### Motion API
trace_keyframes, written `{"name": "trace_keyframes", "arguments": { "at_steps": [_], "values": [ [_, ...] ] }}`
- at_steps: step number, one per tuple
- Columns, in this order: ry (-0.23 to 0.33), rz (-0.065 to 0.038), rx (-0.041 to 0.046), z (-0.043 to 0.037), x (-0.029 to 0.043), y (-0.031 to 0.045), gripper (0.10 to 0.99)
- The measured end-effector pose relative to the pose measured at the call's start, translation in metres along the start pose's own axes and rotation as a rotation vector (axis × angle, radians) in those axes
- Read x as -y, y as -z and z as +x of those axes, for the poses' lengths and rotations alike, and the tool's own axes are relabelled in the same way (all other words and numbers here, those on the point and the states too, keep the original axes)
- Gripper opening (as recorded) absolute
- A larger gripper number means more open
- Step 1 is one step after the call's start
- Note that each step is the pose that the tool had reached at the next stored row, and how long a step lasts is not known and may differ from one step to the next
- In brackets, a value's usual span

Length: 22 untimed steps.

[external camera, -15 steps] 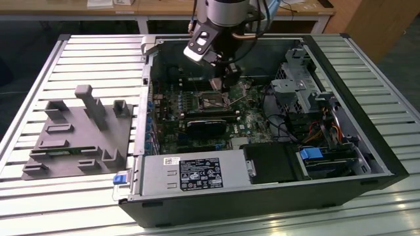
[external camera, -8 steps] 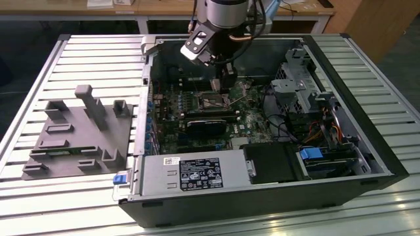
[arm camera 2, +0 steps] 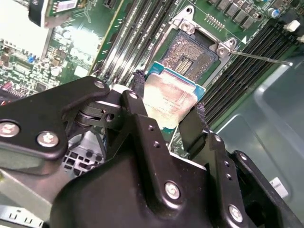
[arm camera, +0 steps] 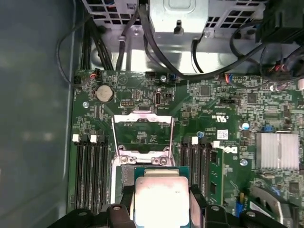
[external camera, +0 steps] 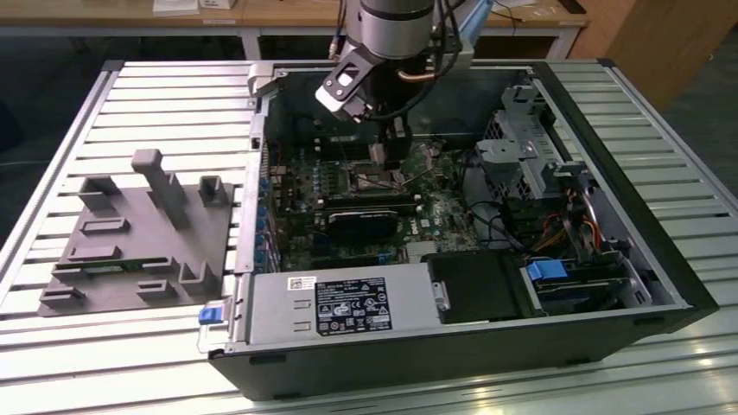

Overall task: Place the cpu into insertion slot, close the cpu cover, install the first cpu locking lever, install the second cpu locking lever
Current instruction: 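Place the cpu into insertion slot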

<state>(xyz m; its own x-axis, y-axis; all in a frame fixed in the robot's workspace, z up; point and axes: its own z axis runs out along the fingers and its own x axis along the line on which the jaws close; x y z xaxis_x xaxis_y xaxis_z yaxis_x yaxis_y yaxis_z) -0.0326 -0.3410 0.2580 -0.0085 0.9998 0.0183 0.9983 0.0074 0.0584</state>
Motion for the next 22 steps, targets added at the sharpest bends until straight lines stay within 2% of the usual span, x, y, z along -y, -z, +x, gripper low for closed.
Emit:
{"name": "trace_keyframes", "arguments": {
  "at_steps": [12,22],
  "values": [
    [0.000,0.000,0.0081,0.0065,0.0030,-0.0218,0.537],
    [0.000,0.000,0.0179,0.0143,0.0117,-0.0393,0.537]
  ]
}}
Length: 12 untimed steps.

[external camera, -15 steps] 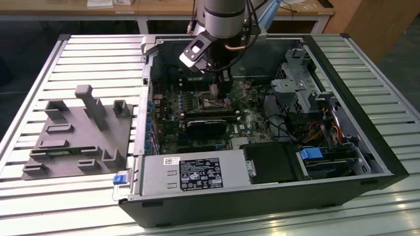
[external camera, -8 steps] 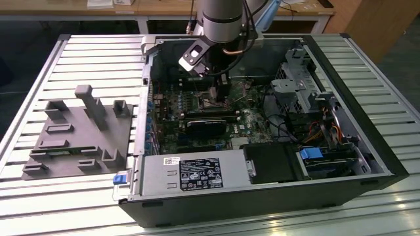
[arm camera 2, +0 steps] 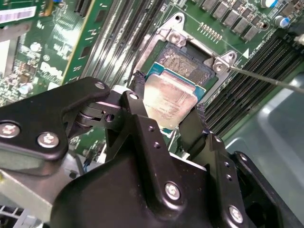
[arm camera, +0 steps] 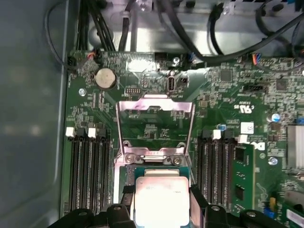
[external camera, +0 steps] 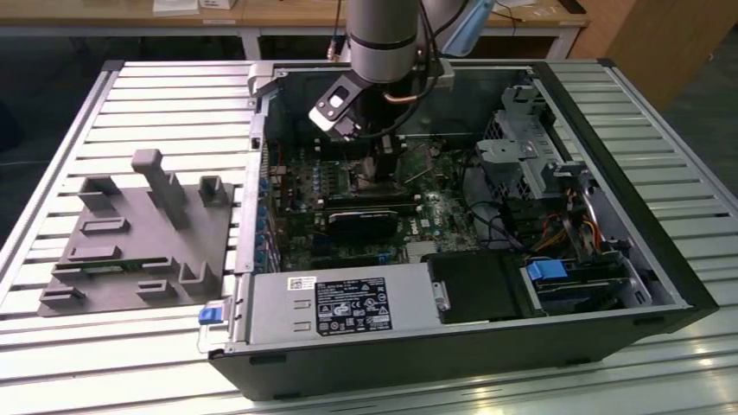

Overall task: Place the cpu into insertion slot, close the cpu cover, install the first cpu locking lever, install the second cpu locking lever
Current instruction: 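Place the cpu into insertion slot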

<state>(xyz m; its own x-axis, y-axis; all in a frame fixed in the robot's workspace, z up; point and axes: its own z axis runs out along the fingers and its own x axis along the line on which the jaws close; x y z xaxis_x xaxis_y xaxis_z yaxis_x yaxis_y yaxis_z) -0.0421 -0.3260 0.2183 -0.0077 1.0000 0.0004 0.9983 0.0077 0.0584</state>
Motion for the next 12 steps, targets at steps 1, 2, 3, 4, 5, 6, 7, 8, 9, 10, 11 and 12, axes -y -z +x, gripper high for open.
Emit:
{"name": "trace_keyframes", "arguments": {
  "at_steps": [1,2,3,4,5,6,7,8,9,10,11,12],
  "values": [
    [0.000,0.000,0.0012,0.0007,0.0006,-0.0014,0.537],
    [0.000,0.000,0.0025,0.0013,0.0011,-0.0029,0.537],
    [0.000,0.000,0.0036,0.0018,0.0018,-0.0046,0.537],
    [0.000,0.000,0.0044,0.0023,0.0025,-0.0064,0.537],
    [0.000,0.000,0.0050,0.0029,0.0032,-0.0081,0.537],
    [0.000,0.000,0.0058,0.0035,0.0041,-0.0100,0.537],
    [0.000,0.000,0.0064,0.0040,0.0048,-0.0116,0.537],
    [0.000,0.000,0.0069,0.0044,0.0054,-0.0130,0.537],
    [0.000,0.000,0.0074,0.0049,0.0059,-0.0145,0.537],
    [0.000,0.000,0.0075,0.0053,0.0062,-0.0159,0.537],
    [0.000,0.000,0.0076,0.0057,0.0065,-0.0173,0.537],
    [0.000,0.000,0.0077,0.0060,0.0068,-0.0189,0.537]
  ]
}}
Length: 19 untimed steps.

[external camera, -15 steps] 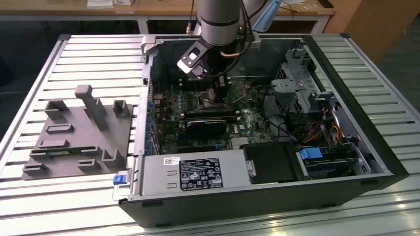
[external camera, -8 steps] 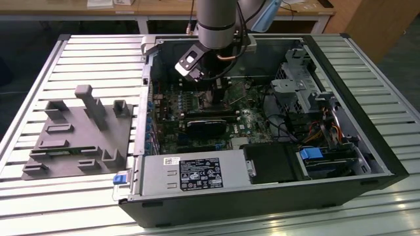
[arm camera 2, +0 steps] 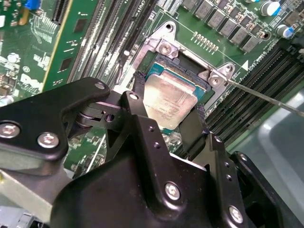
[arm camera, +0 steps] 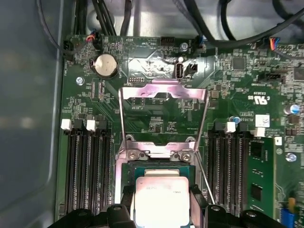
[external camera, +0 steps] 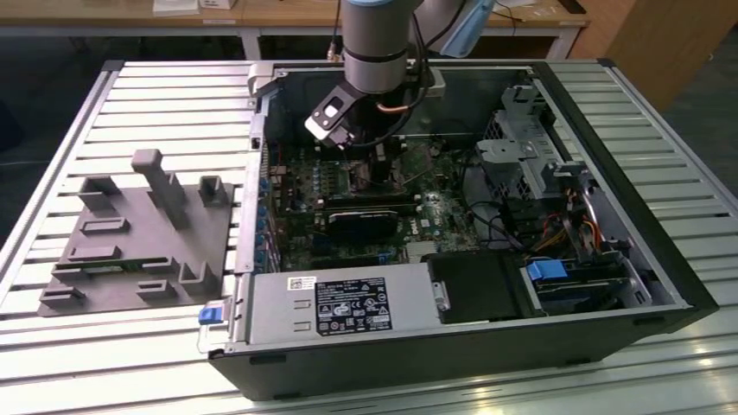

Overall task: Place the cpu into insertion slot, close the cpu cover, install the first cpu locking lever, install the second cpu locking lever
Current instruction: 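Place the cpu into insertion slot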

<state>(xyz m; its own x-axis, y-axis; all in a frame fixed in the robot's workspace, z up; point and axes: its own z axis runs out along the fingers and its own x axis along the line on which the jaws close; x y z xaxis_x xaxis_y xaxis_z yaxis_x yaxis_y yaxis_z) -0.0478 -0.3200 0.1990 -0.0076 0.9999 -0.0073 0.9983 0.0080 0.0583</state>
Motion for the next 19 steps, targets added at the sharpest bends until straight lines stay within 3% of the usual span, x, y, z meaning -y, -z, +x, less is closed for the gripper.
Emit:
{"name": "trace_keyframes", "arguments": {
  "at_steps": [8,19],
  "values": [
    [-0.001,0.000,0.0003,0.0007,0.0009,-0.0052,0.537],
    [-0.005,0.000,0.0006,0.0007,0.0010,-0.0053,0.537]
  ]
}}
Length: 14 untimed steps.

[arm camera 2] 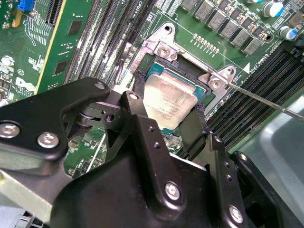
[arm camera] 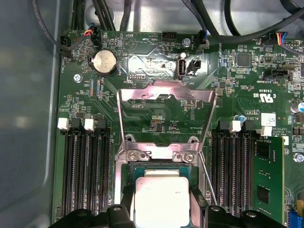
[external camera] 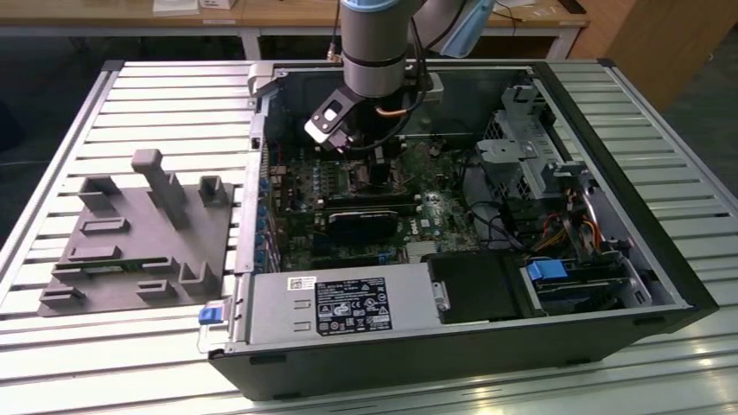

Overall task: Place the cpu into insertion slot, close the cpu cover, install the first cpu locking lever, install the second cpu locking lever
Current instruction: 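Place the cpu into insertion slot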

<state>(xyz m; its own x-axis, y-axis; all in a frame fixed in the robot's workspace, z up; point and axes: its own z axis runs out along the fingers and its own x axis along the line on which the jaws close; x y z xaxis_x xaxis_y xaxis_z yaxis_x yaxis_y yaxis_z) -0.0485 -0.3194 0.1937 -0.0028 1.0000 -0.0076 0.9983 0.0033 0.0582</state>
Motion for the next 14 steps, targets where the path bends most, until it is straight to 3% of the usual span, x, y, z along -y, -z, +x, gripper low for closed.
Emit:
{"name": "trace_keyframes", "arguments": {
  "at_steps": [14],
  "values": [
    [-0.015,0.000,0.0009,0.0000,-0.0012,0.0007,0.537]
  ]
}}
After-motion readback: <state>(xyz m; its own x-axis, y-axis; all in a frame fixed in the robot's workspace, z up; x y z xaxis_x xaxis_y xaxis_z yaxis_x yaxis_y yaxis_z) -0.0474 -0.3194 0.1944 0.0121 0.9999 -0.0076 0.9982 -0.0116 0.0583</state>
